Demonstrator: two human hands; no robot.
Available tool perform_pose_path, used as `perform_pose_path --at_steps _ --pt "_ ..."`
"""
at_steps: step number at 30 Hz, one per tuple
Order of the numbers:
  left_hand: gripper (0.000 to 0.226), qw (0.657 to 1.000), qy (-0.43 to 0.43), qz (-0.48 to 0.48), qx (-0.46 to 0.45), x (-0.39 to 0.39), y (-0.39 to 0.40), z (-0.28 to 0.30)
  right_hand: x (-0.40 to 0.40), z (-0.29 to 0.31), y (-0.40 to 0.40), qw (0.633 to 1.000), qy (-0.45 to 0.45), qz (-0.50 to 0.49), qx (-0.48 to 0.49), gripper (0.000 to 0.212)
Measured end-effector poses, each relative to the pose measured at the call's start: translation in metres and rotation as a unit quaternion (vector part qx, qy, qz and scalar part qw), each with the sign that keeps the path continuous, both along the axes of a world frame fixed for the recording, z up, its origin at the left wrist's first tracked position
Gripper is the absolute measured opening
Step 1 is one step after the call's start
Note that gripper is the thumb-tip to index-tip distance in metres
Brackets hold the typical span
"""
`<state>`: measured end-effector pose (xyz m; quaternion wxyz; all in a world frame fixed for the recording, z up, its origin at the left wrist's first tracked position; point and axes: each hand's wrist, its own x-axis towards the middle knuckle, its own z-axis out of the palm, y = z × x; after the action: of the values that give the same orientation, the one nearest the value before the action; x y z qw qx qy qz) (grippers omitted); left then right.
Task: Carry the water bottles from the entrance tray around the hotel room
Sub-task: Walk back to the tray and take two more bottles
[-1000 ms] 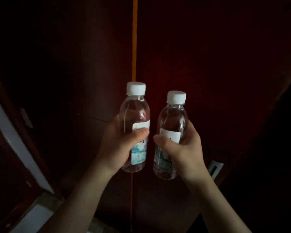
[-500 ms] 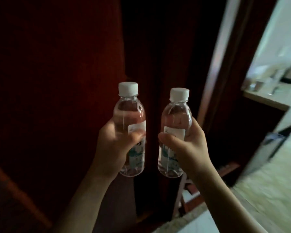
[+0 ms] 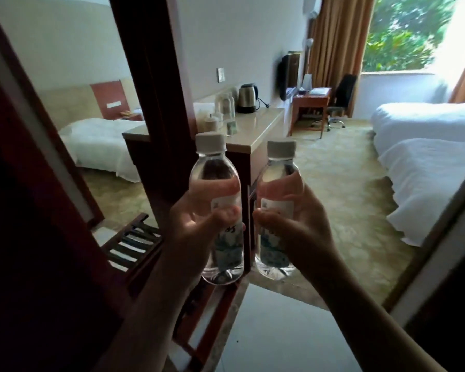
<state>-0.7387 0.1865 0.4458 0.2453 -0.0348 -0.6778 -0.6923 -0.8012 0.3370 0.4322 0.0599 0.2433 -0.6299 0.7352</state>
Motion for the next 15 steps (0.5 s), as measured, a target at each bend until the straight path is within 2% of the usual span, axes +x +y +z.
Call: perform_pose_path --at_steps 7,10,15 --pt "0.053 0.995 0.006 -0.098 0.025 -0.13 0.042 -0.004 -0.104 -0.004 0.055 0.994 -0.017 -0.097 0.042 0.053" --pt "0.05 0.991 0.001 -0.131 0.025 -0.181 0.043 -0.014 -0.147 -0.015 0.06 0.991 -0.038 -0.115 0.048 0.045" --pt "0.041 0.98 -0.01 -0.199 0.019 -0.27 0.034 -0.025 -0.219 -0.019 0.046 0.987 -0.03 -0.147 0.051 0.049"
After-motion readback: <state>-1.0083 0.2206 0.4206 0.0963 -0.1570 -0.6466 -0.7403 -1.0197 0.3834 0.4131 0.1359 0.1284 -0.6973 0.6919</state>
